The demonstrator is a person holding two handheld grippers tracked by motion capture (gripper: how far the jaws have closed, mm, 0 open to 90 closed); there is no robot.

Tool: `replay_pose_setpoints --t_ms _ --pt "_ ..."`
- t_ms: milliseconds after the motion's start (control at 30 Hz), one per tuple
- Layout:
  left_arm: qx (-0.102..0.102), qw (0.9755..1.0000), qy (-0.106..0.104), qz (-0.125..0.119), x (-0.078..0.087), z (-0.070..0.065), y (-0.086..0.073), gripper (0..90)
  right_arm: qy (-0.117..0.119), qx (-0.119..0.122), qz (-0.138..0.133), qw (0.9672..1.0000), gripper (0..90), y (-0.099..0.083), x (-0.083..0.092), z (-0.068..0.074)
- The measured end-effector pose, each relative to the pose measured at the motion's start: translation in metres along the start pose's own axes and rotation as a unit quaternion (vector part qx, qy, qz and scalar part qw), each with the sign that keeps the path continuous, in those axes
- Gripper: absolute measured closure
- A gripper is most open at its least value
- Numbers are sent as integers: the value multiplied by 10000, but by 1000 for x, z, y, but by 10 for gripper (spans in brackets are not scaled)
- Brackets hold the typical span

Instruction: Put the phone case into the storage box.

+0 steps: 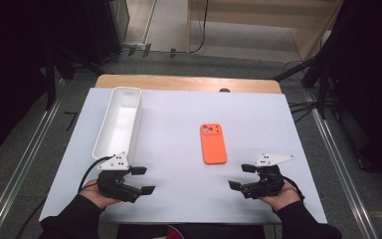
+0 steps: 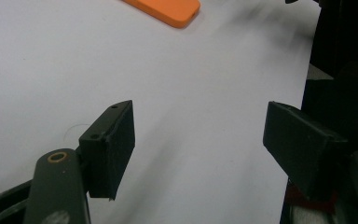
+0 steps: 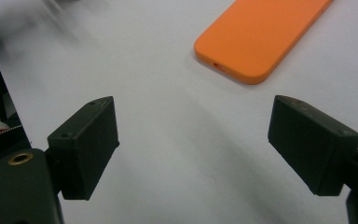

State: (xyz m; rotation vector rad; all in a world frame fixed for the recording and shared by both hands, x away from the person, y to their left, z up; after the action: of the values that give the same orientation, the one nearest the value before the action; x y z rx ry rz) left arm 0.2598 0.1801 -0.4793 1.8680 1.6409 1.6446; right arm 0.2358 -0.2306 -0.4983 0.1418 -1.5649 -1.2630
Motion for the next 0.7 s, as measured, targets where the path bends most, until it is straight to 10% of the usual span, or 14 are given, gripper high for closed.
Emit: replay_pose_setpoints --t_ms 700 --pt "7 10000 25 40 0 1 0 249 -240 -412 114 9988 150 6 -6 -11"
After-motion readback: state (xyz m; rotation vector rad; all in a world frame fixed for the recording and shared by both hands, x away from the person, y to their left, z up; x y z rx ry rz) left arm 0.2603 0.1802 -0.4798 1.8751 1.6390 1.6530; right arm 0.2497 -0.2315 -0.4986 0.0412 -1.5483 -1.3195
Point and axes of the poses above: each handheld gripper's, and its own axes: x roughly backward along the jaws, y roughly out of its top, z roughly to its left, the point moved 2 cm from there along -x, roughly forward along the jaws, and after that the axes turned 11 degrees about x, right-handed, at the moved point
